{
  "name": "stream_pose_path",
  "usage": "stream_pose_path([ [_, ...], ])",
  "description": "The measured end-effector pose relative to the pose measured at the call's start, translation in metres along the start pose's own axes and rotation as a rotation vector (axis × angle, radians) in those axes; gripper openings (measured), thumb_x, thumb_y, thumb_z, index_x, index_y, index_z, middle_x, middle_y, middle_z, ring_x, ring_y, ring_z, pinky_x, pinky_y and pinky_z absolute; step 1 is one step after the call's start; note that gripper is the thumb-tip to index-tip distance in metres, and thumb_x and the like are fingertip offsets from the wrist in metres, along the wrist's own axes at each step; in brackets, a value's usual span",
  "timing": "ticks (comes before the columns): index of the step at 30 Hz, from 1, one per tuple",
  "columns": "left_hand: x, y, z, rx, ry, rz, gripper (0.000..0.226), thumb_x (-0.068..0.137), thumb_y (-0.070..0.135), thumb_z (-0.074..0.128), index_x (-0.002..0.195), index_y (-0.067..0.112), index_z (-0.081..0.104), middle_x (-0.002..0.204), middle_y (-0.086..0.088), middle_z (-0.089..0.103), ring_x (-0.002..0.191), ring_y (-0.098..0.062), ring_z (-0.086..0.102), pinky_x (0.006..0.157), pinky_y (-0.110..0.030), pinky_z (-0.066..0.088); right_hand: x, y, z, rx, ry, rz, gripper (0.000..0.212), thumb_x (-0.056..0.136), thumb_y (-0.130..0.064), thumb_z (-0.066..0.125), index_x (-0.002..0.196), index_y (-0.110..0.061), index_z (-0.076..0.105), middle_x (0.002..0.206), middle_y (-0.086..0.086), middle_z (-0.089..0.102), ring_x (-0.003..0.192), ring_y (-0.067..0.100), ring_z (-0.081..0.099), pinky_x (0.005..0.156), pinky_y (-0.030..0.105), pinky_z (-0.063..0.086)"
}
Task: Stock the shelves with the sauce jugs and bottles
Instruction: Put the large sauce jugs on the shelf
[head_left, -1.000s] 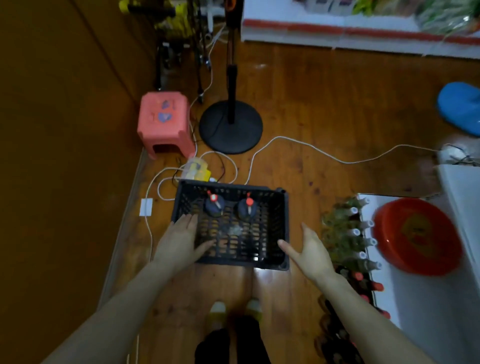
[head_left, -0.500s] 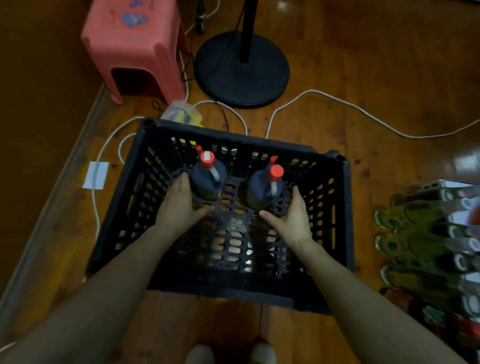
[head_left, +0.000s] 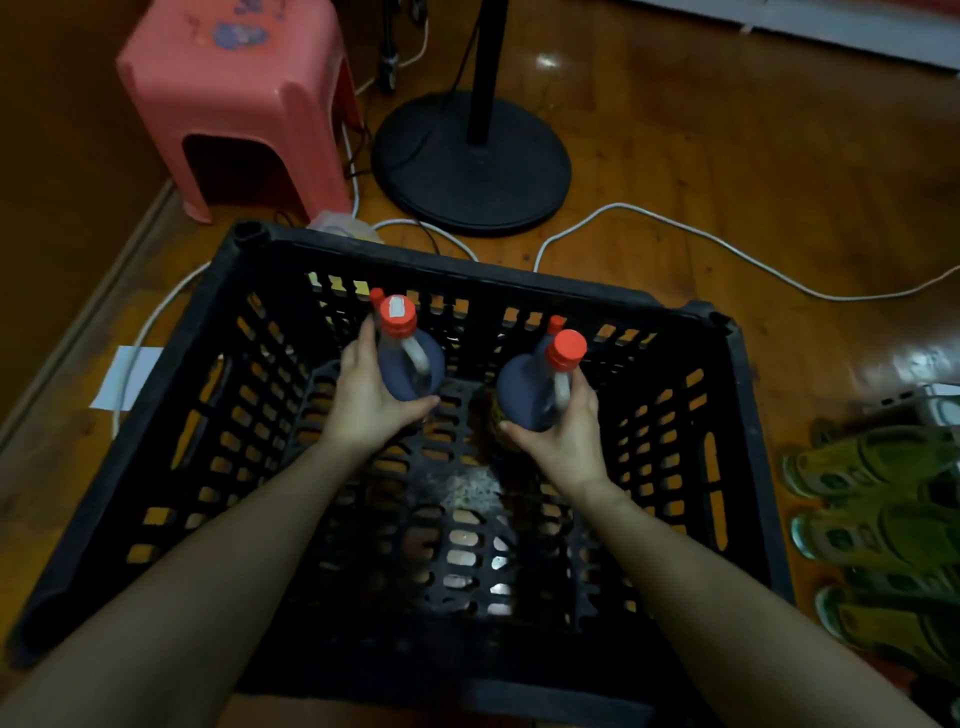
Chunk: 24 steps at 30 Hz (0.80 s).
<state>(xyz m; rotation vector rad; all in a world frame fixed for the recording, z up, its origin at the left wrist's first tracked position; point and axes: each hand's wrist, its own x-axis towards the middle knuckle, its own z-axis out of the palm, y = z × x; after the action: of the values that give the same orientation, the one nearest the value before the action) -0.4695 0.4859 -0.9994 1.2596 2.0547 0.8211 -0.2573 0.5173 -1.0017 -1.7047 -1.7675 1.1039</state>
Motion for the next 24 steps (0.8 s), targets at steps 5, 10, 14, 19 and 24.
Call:
stream_pose_path([
  [5, -0.011, 0.011, -0.011, 0.048, -0.008, 0.023, 0.113, 0.062, 0.029, 0.085, 0.147, 0.014, 0.012, 0.143, -0.013, 0.033, 0.132, -0.029, 0.032, 0.101, -0.037, 0.033, -0.004, -0.006, -0.011, -0.028, -0.012, -0.055, 0.096, 0.066, -0.031, 0.081, 0.142, -0.013, 0.025, 0.142, 0.007, 0.035, 0.131, 0.023, 0.036, 0.107, 0.042, 0.037],
  [10, -0.054, 0.057, -0.05, 0.095, 0.021, -0.059, 0.114, 0.061, 0.031, 0.085, 0.147, 0.014, 0.013, 0.144, -0.014, 0.032, 0.13, -0.03, 0.034, 0.101, -0.039, 0.035, -0.041, -0.052, -0.053, -0.005, 0.035, -0.065, 0.092, 0.068, -0.022, 0.082, 0.141, -0.01, 0.029, 0.14, 0.009, 0.038, 0.128, 0.02, 0.038, 0.099, 0.024, 0.034],
  [14, -0.094, 0.113, -0.102, 0.069, -0.039, -0.042, 0.111, 0.06, 0.037, 0.084, 0.146, 0.022, 0.017, 0.143, -0.008, 0.036, 0.13, -0.027, 0.036, 0.099, -0.04, 0.037, -0.082, -0.114, -0.108, 0.063, 0.012, -0.066, 0.088, 0.069, -0.02, 0.081, 0.14, -0.014, 0.031, 0.139, 0.005, 0.041, 0.126, 0.015, 0.04, 0.096, 0.019, 0.033],
  [19, -0.14, 0.202, -0.176, 0.045, -0.1, -0.049, 0.118, 0.052, 0.052, 0.083, 0.146, 0.024, 0.017, 0.144, -0.004, 0.036, 0.132, -0.023, 0.035, 0.104, -0.041, 0.038, -0.135, -0.196, -0.186, 0.062, 0.023, -0.073, 0.087, 0.062, -0.019, 0.085, 0.135, -0.01, 0.039, 0.132, 0.006, 0.049, 0.123, 0.016, 0.044, 0.095, 0.018, 0.036],
  [24, -0.169, 0.3, -0.248, -0.023, -0.102, -0.02, 0.113, 0.045, 0.063, 0.075, 0.14, 0.024, 0.028, 0.132, -0.002, 0.048, 0.12, -0.021, 0.049, 0.092, -0.048, 0.048, -0.182, -0.27, -0.265, 0.081, 0.046, -0.037, 0.09, 0.06, -0.027, 0.085, 0.136, -0.014, 0.038, 0.13, 0.002, 0.05, 0.12, 0.009, 0.045, 0.095, 0.015, 0.04],
])
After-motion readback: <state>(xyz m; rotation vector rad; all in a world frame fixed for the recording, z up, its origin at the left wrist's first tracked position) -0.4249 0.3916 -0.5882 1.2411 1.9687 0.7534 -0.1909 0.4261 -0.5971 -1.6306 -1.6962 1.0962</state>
